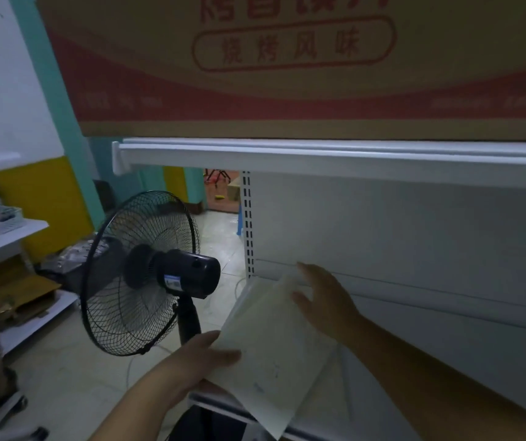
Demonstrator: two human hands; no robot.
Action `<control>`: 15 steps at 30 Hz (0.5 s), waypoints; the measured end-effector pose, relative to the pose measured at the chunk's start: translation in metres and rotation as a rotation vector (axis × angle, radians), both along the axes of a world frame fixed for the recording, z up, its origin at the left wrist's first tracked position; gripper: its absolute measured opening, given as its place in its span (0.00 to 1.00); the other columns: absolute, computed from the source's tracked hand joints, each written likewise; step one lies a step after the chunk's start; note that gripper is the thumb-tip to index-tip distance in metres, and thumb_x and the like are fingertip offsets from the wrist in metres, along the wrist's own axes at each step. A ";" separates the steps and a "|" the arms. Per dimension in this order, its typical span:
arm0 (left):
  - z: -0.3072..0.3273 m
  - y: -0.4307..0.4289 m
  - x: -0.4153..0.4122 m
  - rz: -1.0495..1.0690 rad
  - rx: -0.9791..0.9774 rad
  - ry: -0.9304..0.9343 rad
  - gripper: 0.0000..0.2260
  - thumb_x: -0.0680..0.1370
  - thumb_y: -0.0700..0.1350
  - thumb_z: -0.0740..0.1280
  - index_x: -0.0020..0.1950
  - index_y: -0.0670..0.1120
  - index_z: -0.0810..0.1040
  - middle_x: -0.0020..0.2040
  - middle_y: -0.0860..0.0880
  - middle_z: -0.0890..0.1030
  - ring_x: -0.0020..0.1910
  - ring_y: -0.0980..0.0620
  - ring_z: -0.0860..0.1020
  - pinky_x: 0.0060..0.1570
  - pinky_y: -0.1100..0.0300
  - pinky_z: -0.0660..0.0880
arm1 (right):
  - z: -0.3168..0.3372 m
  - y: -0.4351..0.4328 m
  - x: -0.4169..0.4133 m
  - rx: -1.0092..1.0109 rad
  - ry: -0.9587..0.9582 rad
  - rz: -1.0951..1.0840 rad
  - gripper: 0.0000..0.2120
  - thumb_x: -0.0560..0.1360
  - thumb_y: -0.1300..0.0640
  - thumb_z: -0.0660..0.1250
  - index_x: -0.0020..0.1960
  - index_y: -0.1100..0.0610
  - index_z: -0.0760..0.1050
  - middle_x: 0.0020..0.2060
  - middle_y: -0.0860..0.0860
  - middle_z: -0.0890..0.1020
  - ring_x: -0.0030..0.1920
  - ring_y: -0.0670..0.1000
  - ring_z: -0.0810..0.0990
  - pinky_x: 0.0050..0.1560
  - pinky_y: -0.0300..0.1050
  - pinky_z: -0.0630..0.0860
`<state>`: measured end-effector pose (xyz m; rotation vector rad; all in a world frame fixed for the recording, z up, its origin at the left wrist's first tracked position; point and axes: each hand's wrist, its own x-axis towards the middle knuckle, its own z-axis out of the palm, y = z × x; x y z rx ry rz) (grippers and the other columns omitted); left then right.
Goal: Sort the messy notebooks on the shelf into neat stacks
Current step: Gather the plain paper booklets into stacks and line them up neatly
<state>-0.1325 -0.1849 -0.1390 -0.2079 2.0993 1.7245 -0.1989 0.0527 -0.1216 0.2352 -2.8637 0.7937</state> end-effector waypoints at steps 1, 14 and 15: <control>-0.004 -0.001 -0.001 0.030 0.011 0.009 0.12 0.73 0.39 0.71 0.56 0.41 0.79 0.47 0.42 0.85 0.48 0.41 0.83 0.48 0.46 0.80 | -0.008 0.008 0.003 -0.046 -0.025 -0.052 0.29 0.78 0.47 0.61 0.76 0.53 0.56 0.74 0.51 0.62 0.73 0.51 0.61 0.71 0.43 0.58; -0.013 0.005 -0.011 0.112 -0.095 0.100 0.13 0.77 0.46 0.67 0.58 0.41 0.76 0.49 0.42 0.81 0.47 0.41 0.81 0.45 0.47 0.81 | -0.008 0.016 0.062 -1.177 -0.543 -0.470 0.04 0.74 0.65 0.66 0.40 0.62 0.76 0.33 0.57 0.76 0.30 0.53 0.73 0.34 0.41 0.70; -0.014 0.005 -0.011 0.107 -0.091 0.102 0.12 0.77 0.45 0.67 0.58 0.41 0.76 0.48 0.43 0.81 0.47 0.43 0.81 0.42 0.50 0.80 | -0.006 0.012 0.070 -1.046 -0.573 -0.393 0.04 0.76 0.62 0.65 0.47 0.62 0.77 0.38 0.57 0.79 0.35 0.54 0.78 0.34 0.41 0.74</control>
